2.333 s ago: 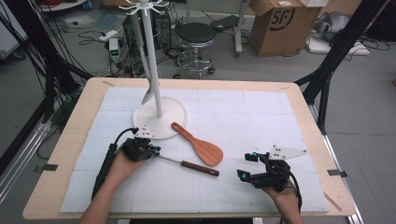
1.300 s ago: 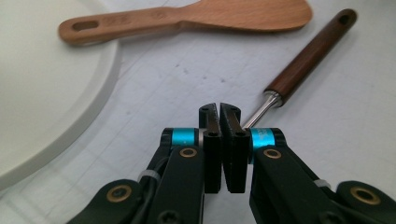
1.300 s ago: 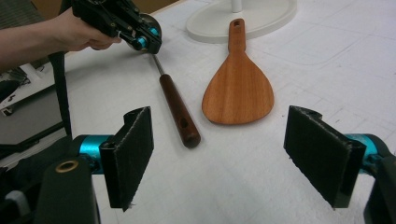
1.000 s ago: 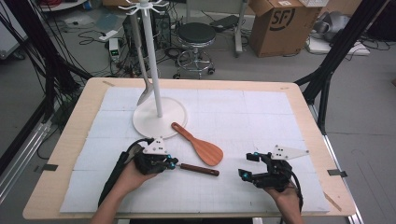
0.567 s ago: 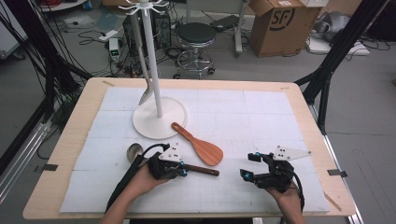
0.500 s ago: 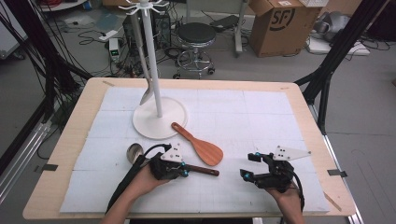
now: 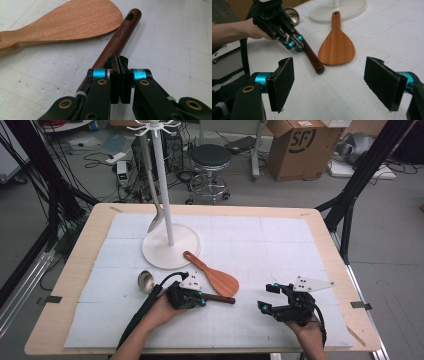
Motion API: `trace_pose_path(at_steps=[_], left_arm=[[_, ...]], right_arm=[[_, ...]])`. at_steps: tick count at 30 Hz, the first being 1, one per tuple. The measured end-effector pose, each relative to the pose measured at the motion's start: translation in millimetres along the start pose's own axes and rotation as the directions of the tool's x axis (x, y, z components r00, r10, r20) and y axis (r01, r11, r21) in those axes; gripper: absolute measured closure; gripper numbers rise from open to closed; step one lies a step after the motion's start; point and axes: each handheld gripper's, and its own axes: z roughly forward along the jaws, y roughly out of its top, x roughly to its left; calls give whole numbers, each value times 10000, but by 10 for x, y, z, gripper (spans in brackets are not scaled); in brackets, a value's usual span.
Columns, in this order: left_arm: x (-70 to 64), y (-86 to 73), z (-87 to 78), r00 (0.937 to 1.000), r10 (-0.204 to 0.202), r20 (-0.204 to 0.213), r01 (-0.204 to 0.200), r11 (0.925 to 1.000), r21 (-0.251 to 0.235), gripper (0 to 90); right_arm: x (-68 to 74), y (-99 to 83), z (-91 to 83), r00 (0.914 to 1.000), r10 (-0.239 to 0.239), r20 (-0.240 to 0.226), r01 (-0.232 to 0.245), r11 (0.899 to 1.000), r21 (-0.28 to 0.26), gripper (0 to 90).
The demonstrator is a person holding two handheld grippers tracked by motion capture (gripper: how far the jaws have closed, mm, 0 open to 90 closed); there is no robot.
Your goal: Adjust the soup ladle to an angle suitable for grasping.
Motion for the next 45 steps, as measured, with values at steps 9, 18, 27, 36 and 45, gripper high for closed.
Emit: trace_pose_path(at_steps=[9,18,27,36,45], left_arm=[[83,11,37,9990,-332,-292,328,9993,-159,894],[161,62,71,9966,-589,-574,586,9983,-67,895],[157,90,-56,9968,-610,-513,588,9974,-423,826],[244,65,-149,9949,-783,-634,761,9964,-374,705],[330,-40,-324,9915,-883,-951,879,9961,-84,657]], right_arm=[[-12,-1,9,10000,7,-23,-7,10000,9,236],[-23,1,21,10000,-6,-73,6,10000,62,236],[-18,-5,13,10000,4,-84,-4,10000,21,236],[-27,-11,10,10000,41,-81,-41,10000,14,236],[-20,-9,26,9999,45,-118,-45,10000,43,236]])
